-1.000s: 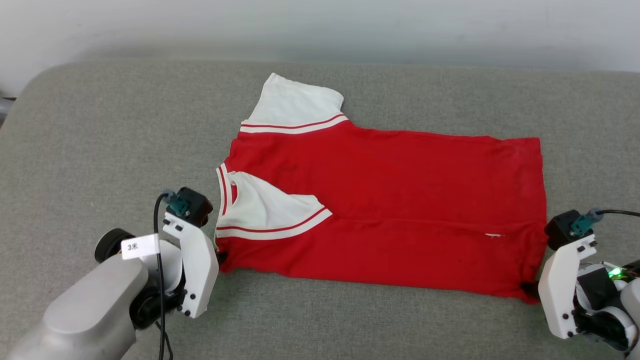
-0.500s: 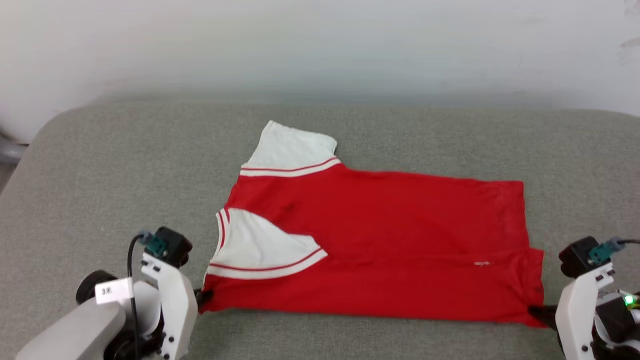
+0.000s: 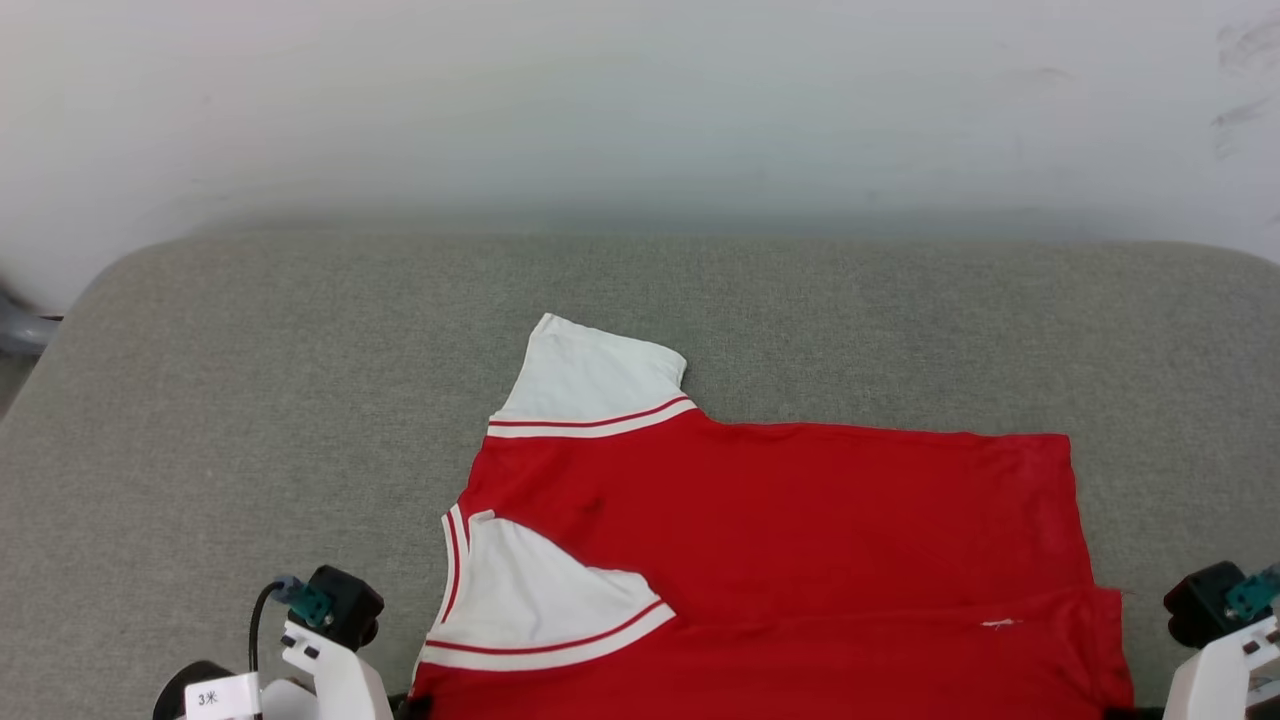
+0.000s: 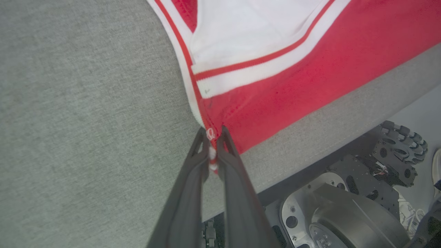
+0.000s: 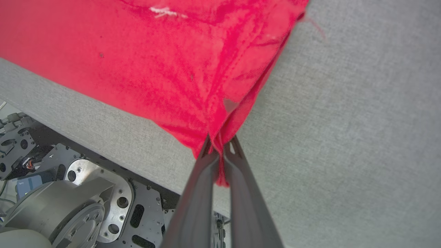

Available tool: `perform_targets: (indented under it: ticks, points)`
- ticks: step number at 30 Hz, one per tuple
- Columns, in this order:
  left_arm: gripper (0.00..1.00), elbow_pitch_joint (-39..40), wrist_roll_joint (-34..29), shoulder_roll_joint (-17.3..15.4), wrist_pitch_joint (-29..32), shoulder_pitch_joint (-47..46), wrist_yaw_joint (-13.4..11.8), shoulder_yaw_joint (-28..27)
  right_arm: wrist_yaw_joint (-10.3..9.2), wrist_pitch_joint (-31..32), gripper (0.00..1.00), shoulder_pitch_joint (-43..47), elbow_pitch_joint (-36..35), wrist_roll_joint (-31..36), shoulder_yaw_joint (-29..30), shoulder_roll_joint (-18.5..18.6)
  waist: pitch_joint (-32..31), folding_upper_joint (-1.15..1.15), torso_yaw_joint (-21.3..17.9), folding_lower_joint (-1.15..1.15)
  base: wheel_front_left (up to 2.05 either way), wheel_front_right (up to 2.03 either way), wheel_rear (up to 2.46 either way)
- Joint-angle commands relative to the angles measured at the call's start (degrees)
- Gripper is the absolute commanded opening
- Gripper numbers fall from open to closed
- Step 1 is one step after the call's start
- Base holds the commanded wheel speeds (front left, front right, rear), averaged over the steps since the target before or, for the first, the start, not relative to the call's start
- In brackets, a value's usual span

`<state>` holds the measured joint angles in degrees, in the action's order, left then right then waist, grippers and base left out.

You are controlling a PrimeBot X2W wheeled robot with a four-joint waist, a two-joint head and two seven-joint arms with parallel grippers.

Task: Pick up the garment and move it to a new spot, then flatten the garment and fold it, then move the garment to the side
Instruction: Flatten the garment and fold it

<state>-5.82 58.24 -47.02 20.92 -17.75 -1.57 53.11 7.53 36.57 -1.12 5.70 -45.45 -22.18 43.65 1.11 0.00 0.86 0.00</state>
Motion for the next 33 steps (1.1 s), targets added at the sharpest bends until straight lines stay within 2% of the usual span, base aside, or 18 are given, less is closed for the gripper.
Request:
perform_targets:
  ticks: [1,12,13,14,19,23,28,33]
  points:
    - [0.00,-0.1,0.5,0.0,-0.3,1.1,-0.5,0.0,-0.09,0.7,0.00,1.5,-0.1,0.6,0.7,-0.9,0.5,0.00,0.0,0.00,0.00,0.00,0.00]
    - [0.00,-5.7,1.1,2.3,-1.7,2.0,-0.1,0.5,-0.09,-0.5,0.00,2.4,4.9,3.9,2.8,-6.3,1.9,0.00,0.4,0.00,0.00,0.00,0.00]
    - [0.93,-6.1,0.7,2.6,-2.4,1.9,-0.4,0.3,-0.09,-1.2,0.72,2.5,5.1,3.9,3.1,-6.8,1.8,0.00,0.5,0.00,0.00,0.00,0.00]
    - [1.00,-6.4,0.5,2.7,-2.9,1.9,-0.4,0.2,-0.08,-1.9,1.00,2.5,5.2,4.1,3.3,-7.1,1.7,0.00,0.5,0.00,0.00,0.00,0.00]
    - [1.00,-5.6,-0.4,1.4,-4.7,1.4,-0.6,-0.7,-0.08,-7.3,1.00,3.0,4.7,5.2,6.4,-8.3,0.2,0.00,0.7,0.00,0.00,0.00,0.00]
    - [1.00,-3.7,-1.6,0.0,-7.5,-0.3,-2.0,-2.6,-0.08,-14.1,1.00,3.2,3.6,8.0,11.2,-10.1,-0.7,0.00,0.4,0.00,0.00,0.00,0.00]
    - [1.00,-3.0,-4.2,-0.8,-11.4,-4.3,-3.3,-5.3,-0.07,-23.0,1.00,2.0,1.5,13.8,17.0,-15.1,-0.9,0.00,-1.0,0.00,0.00,0.00,0.00]
    - [1.00,-5.1,-5.9,1.0,-13.1,-10.8,-2.5,-7.4,-0.07,-30.8,1.00,0.6,-1.4,19.9,22.7,-21.1,0.8,0.00,-3.1,0.00,0.00,0.00,0.00]
